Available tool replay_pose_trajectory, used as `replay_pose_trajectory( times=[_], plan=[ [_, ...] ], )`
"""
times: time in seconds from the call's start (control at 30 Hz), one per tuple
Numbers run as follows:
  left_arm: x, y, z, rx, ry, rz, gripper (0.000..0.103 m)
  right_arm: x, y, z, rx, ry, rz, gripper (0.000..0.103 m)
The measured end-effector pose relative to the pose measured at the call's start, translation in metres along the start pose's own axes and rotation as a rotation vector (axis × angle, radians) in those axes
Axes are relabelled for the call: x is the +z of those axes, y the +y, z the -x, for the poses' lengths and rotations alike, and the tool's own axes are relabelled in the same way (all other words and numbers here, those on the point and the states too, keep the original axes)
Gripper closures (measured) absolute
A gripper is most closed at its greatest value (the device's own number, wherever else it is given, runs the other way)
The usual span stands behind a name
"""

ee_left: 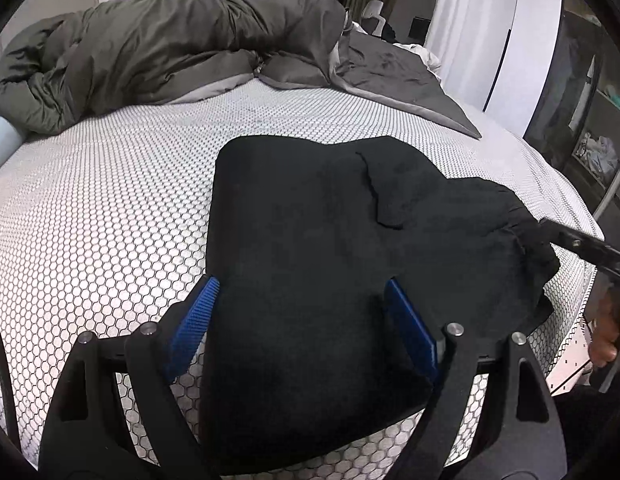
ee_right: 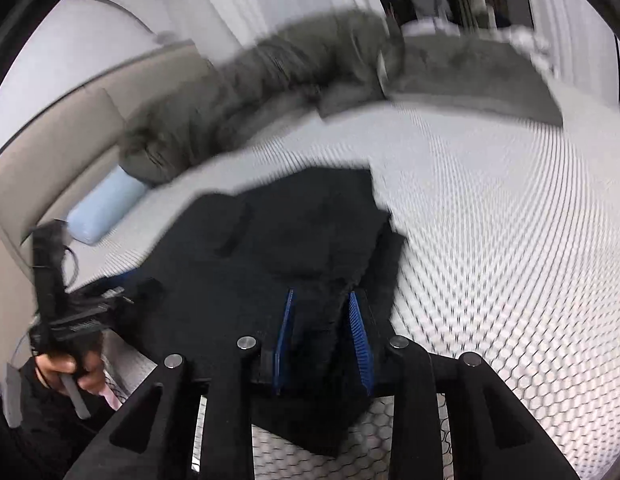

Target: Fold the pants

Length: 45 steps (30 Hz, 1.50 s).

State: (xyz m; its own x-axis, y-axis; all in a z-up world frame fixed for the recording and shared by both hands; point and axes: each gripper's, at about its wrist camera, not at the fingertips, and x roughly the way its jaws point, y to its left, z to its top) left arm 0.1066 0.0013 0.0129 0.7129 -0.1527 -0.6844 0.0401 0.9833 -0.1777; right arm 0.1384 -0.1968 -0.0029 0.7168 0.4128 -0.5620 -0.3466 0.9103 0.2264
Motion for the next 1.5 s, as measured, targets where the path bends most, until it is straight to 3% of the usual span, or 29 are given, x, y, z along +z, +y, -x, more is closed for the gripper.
replay_pose_trajectory(
  times=[0.13,0.2,0.3,0.4,0.5,0.63,0.73,0.83,0.87,0.97,1.1,1.2,1.33,1.5],
  plan=[
    [0.002,-0.008,0.002,0.021,-0.016,-0.007,0.021,-0.007,0.02,-0.015,0.013,0.054,0.086,0.075],
    [0.002,-0.006,0.002,0.021,-0.015,-0.004,0.021,-0.008,0.023,-0.028,-0.077,0.101,0.135,0.075],
    [0.001,-0.003,0.0,0.019,-0.008,-0.011,0.021,-0.01,0.0,-0.035,-0.175,0.162,0.071,0.075],
    [0.0,0.0,-0.001,0.027,0.003,-0.023,0.021,-0.015,-0.021,-0.035,-0.151,0.202,0.023,0.074],
    [0.002,0.007,0.007,0.039,-0.017,-0.011,0.021,-0.012,-0.021,-0.023,-0.141,0.173,0.031,0.073],
    [0.005,0.007,0.032,0.021,-0.11,-0.009,0.021,-0.002,-0.015,0.008,-0.114,0.044,0.029,0.069],
    [0.002,-0.015,0.031,-0.083,-0.124,-0.082,0.021,0.001,0.006,0.013,-0.054,-0.015,0.077,0.069],
    [-0.006,-0.046,0.009,-0.18,-0.046,-0.226,0.022,-0.008,0.03,-0.017,0.026,0.061,0.132,0.069],
    [-0.009,-0.052,0.0,-0.195,-0.006,-0.249,0.022,-0.014,0.034,-0.039,0.041,0.126,0.131,0.069],
    [-0.015,-0.053,-0.015,-0.163,0.048,-0.289,0.026,-0.025,0.038,-0.074,0.013,0.205,0.159,0.07],
    [-0.022,-0.031,-0.003,-0.084,0.037,-0.274,0.026,-0.023,0.024,-0.06,-0.089,0.181,0.199,0.072],
    [-0.03,-0.011,0.007,-0.059,0.033,-0.267,0.025,-0.026,-0.001,-0.046,-0.049,0.177,0.139,0.074],
    [-0.031,0.003,0.016,-0.031,0.014,-0.254,0.025,-0.022,0.005,-0.038,-0.075,0.146,0.183,0.07],
    [-0.02,-0.003,0.023,-0.158,-0.029,-0.201,0.025,-0.02,0.043,-0.044,-0.016,0.079,0.239,0.057]
  ],
)
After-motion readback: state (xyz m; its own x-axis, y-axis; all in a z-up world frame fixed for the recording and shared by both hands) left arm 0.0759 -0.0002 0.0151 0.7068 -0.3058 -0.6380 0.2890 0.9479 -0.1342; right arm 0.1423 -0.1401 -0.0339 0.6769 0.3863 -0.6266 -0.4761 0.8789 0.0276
